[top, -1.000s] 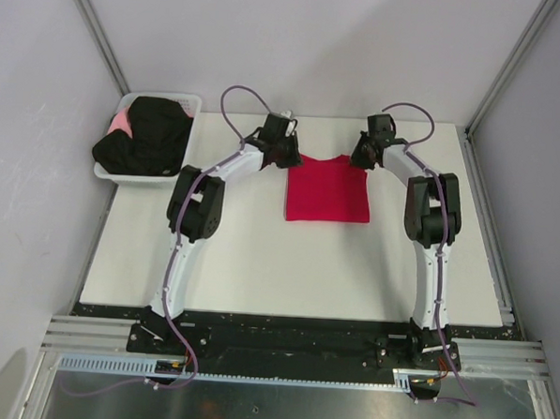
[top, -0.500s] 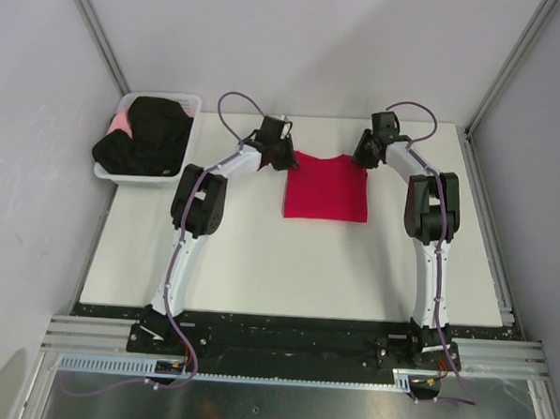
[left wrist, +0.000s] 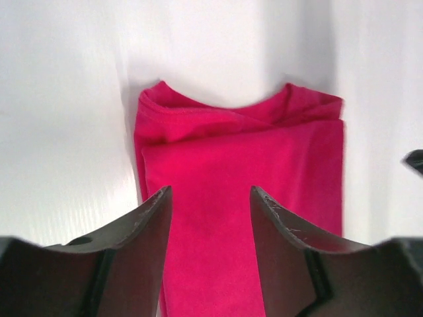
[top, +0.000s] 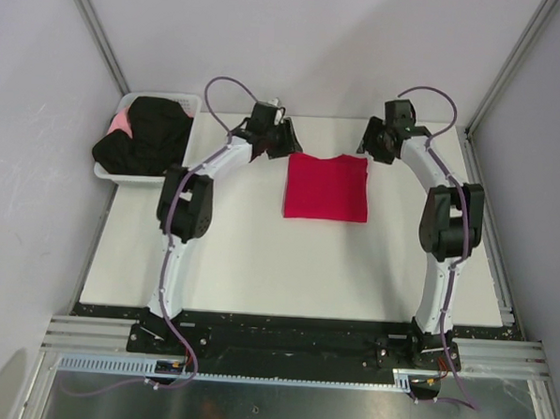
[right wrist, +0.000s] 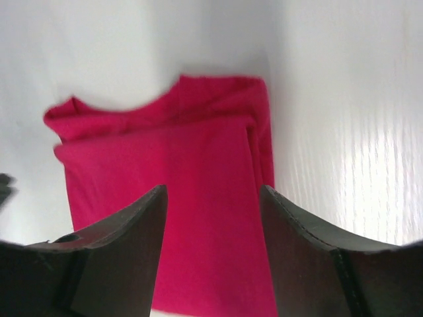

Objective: Fold and stack the t-shirts
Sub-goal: Fold the long partially folded tshirt into a neat square, then put the neatly folded tshirt into the corner of the board with the right arm

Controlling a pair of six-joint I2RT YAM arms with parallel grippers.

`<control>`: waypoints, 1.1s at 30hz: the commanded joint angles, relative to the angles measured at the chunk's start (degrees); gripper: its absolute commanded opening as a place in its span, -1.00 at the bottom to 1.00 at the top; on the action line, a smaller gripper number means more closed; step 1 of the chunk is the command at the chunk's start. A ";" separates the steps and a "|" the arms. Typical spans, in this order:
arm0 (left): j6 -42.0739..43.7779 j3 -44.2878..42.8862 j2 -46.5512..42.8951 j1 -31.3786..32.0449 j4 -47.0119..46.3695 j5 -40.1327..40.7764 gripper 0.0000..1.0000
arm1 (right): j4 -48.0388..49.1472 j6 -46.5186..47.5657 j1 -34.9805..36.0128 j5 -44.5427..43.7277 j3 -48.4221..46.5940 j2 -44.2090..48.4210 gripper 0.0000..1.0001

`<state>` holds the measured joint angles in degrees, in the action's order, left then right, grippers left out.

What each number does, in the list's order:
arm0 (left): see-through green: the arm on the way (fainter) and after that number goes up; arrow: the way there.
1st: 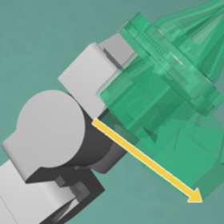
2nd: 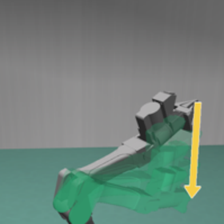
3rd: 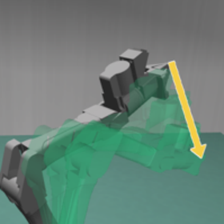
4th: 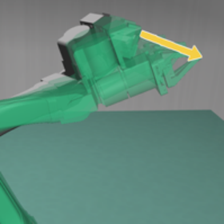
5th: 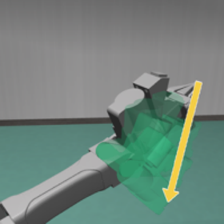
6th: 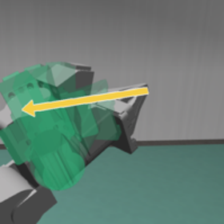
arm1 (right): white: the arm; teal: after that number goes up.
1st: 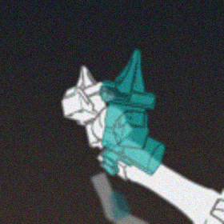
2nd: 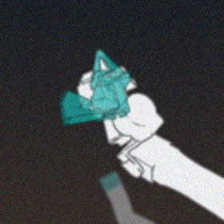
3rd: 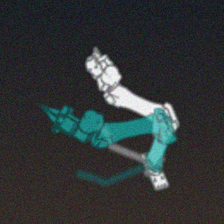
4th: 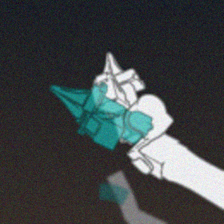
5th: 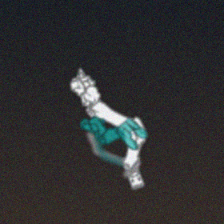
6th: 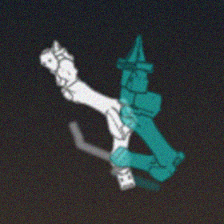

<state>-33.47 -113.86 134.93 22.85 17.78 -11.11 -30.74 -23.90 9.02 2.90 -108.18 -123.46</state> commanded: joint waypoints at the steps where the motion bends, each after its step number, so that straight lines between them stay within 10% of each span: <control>1: -0.67 6.83 -15.07 -0.39 -1.18 -0.91 0.12 | 1.94 1.13 -0.23 1.48 12.15 7.75 0.27; 18: -2.00 45.96 -45.20 1.73 -3.14 -1.73 0.14 | 8.04 0.06 1.37 2.97 27.54 7.91 0.15; 33: -1.55 54.60 -52.07 1.76 -3.08 -2.31 0.13 | 4.81 -6.20 1.54 -2.35 30.51 10.08 -0.97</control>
<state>-35.55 -60.66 86.19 24.36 15.53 -12.43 -24.25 -27.11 11.07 3.88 -80.01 -115.22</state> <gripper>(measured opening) 0.567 0.059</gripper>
